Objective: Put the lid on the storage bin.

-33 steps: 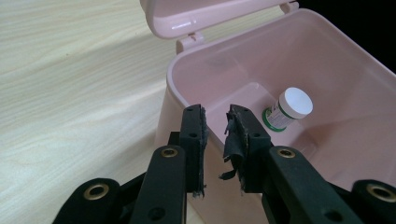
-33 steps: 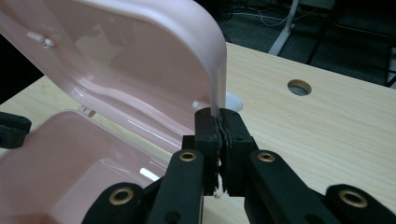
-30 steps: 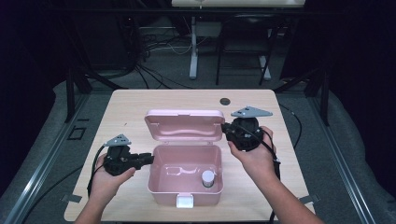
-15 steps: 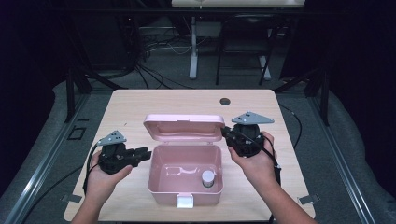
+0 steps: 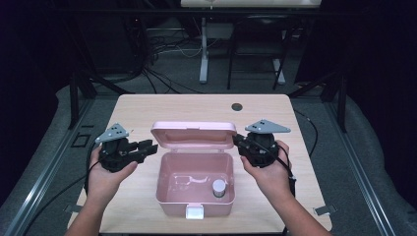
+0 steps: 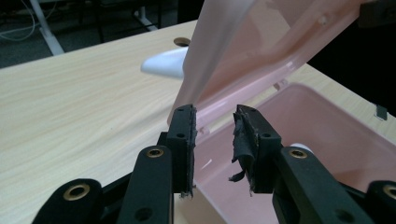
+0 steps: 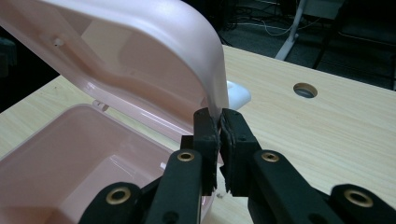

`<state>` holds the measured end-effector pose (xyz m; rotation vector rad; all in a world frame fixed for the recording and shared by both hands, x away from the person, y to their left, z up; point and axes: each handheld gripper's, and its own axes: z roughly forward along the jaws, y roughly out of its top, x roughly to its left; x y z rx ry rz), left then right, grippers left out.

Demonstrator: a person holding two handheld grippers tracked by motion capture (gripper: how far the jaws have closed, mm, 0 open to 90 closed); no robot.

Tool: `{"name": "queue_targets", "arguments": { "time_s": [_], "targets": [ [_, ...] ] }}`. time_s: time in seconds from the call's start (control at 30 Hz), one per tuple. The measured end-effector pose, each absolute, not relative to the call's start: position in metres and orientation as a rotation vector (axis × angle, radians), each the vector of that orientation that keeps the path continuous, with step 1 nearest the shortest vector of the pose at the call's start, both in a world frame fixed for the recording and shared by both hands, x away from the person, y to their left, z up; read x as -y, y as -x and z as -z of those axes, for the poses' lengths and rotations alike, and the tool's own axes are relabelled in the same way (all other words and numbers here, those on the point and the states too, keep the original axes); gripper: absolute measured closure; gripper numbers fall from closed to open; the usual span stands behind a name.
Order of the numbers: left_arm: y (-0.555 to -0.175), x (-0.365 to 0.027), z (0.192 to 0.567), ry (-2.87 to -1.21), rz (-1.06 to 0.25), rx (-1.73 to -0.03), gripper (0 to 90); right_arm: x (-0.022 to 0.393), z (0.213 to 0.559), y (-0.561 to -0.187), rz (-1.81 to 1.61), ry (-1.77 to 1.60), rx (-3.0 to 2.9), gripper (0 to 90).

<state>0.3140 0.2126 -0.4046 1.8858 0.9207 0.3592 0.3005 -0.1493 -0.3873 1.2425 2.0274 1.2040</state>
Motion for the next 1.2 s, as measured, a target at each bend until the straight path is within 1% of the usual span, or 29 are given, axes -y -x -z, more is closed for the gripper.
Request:
{"name": "queue_targets", "arguments": {
  "time_s": [0.37,0.53,1.2],
  "targets": [
    [-0.315,-0.205,0.385,-1.86,-0.42,-0.885,68.5,0.151,0.388,-0.299,-1.244,-1.237,-2.025,81.1],
    [-0.311,-0.207,0.379,-1.83,-0.441,-0.871,70.2,0.152,0.387,-0.298,-1.262,-1.22,-2.021,79.4],
    [-0.301,-0.207,0.377,-1.817,-0.449,-0.862,71.1,0.169,0.389,-0.284,-1.308,-1.219,-2.02,74.1]
  ]
}}
